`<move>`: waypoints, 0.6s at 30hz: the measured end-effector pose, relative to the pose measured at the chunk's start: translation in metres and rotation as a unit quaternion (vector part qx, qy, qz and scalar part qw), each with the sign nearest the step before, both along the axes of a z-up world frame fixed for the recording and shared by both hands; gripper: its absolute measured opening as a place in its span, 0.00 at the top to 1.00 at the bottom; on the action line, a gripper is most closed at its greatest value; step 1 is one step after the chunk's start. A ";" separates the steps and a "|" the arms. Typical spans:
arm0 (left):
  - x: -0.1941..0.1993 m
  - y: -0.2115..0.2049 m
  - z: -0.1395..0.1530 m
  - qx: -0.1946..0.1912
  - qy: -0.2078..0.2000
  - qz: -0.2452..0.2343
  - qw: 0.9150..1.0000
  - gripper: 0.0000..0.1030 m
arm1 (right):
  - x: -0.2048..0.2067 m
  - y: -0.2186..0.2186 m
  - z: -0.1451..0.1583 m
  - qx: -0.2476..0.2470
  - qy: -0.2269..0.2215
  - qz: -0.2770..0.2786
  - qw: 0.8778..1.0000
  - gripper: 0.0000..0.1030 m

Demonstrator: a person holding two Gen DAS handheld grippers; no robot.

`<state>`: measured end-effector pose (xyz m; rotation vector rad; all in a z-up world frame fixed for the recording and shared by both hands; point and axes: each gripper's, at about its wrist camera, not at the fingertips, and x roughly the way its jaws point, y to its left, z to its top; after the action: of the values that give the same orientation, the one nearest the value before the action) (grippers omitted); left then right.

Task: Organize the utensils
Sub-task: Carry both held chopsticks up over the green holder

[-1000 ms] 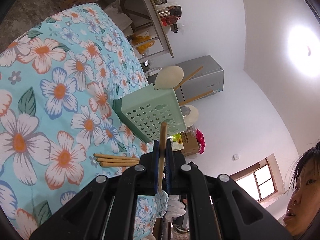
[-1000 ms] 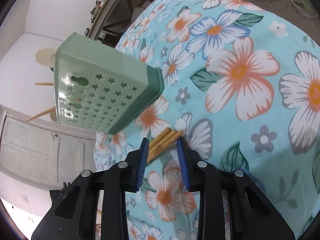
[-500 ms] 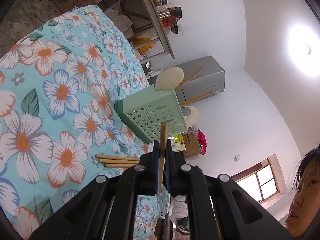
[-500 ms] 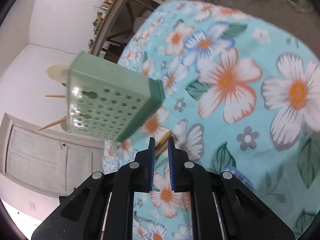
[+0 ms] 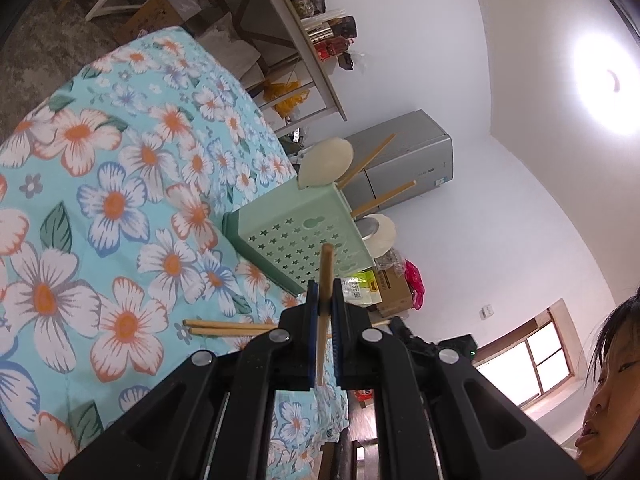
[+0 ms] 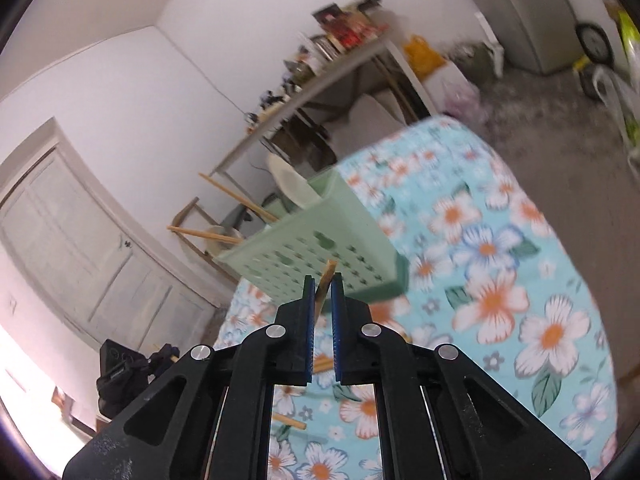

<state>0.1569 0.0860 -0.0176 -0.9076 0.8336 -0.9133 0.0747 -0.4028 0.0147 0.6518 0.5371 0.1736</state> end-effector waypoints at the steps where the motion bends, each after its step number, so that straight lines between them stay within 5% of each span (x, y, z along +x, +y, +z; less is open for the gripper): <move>1: 0.000 -0.001 0.004 0.003 -0.005 0.002 1.000 0.95 | -0.003 0.001 0.005 -0.008 -0.008 0.001 1.000 0.95; 18: -0.007 -0.001 0.052 0.002 -0.057 0.018 0.998 0.95 | -0.017 -0.008 0.022 0.005 -0.055 0.004 0.998 0.97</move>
<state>0.1501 0.0852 0.0344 -0.8560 0.7204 -0.9228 0.0578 -0.4106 0.0365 0.6461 0.4326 0.2194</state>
